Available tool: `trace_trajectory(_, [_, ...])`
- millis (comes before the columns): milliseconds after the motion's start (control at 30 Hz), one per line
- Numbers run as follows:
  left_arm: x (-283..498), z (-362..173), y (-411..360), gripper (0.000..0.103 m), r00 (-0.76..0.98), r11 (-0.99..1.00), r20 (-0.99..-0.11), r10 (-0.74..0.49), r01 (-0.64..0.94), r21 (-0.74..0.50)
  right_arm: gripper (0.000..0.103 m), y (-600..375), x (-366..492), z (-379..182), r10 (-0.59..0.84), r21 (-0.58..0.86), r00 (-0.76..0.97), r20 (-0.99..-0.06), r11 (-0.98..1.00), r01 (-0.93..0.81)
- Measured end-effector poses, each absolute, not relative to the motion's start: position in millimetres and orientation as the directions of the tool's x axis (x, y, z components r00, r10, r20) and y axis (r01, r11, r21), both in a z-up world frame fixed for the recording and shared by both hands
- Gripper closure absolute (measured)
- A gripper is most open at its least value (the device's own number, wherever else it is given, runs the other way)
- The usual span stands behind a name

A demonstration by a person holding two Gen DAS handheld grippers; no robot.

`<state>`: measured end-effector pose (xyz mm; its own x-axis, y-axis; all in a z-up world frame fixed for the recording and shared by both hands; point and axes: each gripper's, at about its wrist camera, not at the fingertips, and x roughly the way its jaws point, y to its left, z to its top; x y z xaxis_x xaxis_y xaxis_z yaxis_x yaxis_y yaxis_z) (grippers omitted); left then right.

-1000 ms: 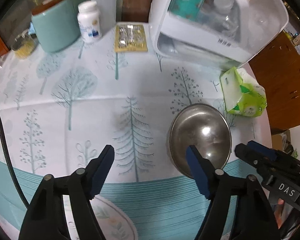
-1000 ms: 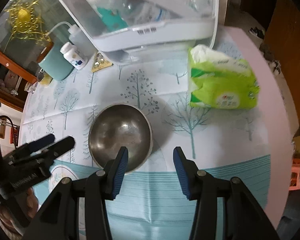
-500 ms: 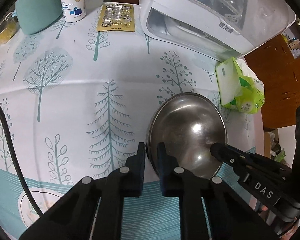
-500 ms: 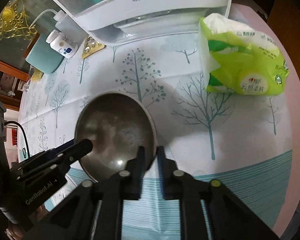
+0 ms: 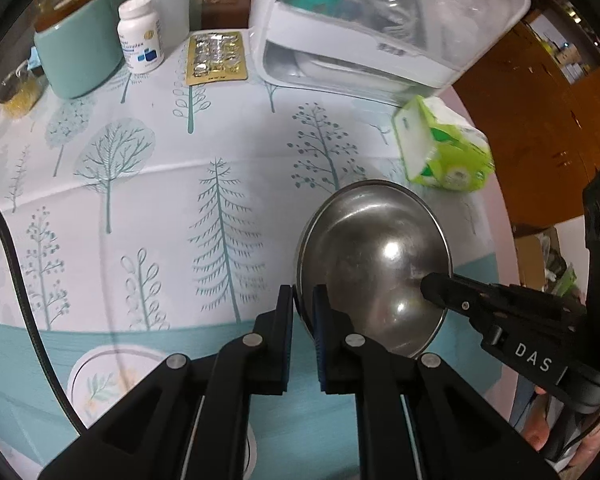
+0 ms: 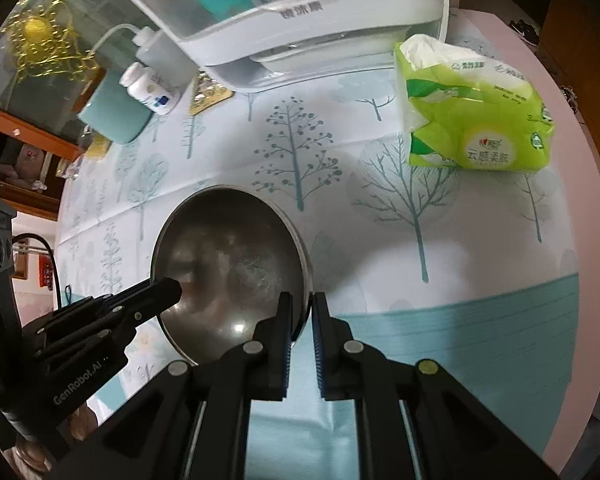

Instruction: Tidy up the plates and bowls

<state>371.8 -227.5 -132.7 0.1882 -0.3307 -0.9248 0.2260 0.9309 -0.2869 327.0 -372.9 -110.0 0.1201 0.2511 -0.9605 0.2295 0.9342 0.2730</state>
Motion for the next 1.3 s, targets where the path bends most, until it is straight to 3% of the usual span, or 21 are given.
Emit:
trace_trajectory(700, [205,-60,-201,0.094,0.166,0.907,-0.917,-0.364,0.288,-0.308,0.093,-334,198,-7,0.253,0.275,0.191,-0.949,0.956,0.103])
trace_trajectory(967, [133,-81,-192,0.094,0.116,0.902,-0.924,-0.364,0.289,-0.319,0.092,-315,126,1,0.229,0.247,0.209,-0.951,0.967,0.065])
trace_trajectory(1300, [72,-137,-193,0.090,0.052,0.919,-0.951,-0.304,0.281,-0.278,0.092,-294,59,-37,0.212,0.225,0.147,-0.966,0.971,0.078])
